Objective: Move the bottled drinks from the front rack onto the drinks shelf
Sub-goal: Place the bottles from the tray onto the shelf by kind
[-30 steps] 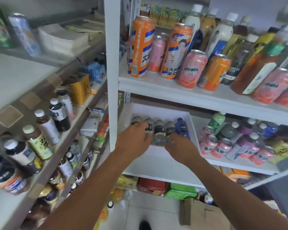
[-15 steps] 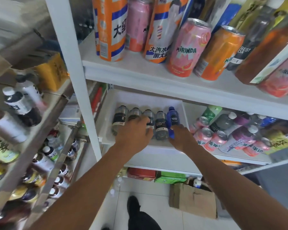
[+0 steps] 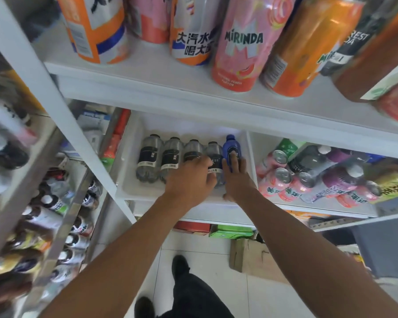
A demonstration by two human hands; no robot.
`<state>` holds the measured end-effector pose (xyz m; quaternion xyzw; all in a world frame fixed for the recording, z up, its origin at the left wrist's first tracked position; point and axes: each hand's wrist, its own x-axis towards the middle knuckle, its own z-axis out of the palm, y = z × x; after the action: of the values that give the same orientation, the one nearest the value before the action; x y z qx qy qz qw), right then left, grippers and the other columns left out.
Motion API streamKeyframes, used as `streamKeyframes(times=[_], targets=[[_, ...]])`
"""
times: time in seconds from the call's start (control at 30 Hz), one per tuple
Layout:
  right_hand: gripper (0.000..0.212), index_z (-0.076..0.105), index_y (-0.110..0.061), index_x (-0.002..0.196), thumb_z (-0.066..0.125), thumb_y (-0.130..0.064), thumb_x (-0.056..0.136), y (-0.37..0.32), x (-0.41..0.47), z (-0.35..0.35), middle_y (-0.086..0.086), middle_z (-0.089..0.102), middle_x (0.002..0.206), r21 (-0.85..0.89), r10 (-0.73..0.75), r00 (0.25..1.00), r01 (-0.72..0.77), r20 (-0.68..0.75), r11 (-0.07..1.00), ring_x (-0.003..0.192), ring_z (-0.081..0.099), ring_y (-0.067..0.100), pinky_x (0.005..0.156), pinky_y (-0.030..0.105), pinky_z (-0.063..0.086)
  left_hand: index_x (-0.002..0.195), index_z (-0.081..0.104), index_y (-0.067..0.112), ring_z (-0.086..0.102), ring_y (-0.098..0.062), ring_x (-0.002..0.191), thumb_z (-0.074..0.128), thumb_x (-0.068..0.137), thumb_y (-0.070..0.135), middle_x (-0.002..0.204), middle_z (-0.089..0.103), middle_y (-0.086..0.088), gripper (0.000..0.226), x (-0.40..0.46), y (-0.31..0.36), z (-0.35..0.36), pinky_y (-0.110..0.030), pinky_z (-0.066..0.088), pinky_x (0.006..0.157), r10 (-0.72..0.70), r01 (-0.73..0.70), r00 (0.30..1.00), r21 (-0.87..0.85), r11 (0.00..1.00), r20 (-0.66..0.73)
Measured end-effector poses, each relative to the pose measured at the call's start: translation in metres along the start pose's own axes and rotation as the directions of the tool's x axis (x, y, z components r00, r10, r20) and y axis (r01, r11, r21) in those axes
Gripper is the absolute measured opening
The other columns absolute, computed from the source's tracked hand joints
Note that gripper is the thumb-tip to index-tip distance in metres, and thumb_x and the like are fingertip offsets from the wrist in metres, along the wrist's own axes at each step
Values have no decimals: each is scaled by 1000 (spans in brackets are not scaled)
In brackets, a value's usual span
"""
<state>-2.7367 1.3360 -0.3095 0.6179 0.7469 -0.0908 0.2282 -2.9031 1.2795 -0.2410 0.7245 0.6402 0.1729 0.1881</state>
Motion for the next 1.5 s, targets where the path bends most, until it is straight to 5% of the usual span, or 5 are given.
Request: streamKeyframes(times=[0.37, 0.6, 1.1, 1.3, 1.5], targets=[[113, 13, 0, 151, 75, -52, 72, 2, -3, -4, 19, 12, 158, 341, 23, 981, 45, -193, 939, 140, 25, 42, 113, 48, 32, 123, 54, 23, 63, -21, 103, 47, 96, 37, 118, 66, 1, 32, -13, 1, -1, -39, 54, 80, 9, -10, 999, -12, 1000, -39], [45, 50, -8, 114, 71, -16, 75, 5, -52, -21, 4, 56, 96, 698, 146, 915, 176, -376, 694, 79, 54, 20, 54, 14, 31, 119, 57, 19, 63, -20, 103, 50, 95, 35, 114, 67, 0, 29, -31, 1, -3, -38, 54, 82, 49, -52, 997, -36, 998, -67], [80, 29, 6, 149, 58, -23, 79, -90, -191, -21, 20, 26, 158, 237, -336, 650, 631, -682, 738, 148, 20, 36, 119, 46, 24, 115, 62, 21, 71, -17, 94, 52, 100, 41, 107, 73, -3, 27, -109, -7, -42, -29, 56, 70, -303, 231, 938, -956, 180, 169], [81, 25, -10, 154, 69, -32, 88, -112, -225, -38, -8, 14, 161, 332, -468, 589, 786, -659, 521, 149, 10, 4, 116, 11, 8, 112, 65, 17, 72, -16, 88, 53, 100, 29, 97, 76, -1, 21, -171, -25, -66, -32, 56, 74, -428, 77, 903, -991, 111, 22], [49, 44, -29, 133, 68, -29, 91, -134, -263, -52, -18, 52, 132, 708, -487, 679, 688, -550, 160, 116, 55, -1, 92, 23, 50, 118, 59, 13, 71, -24, 88, 63, 92, 23, 109, 71, -14, 28, -243, -19, -94, -39, 58, 79, -588, -86, 784, -974, 211, -197]])
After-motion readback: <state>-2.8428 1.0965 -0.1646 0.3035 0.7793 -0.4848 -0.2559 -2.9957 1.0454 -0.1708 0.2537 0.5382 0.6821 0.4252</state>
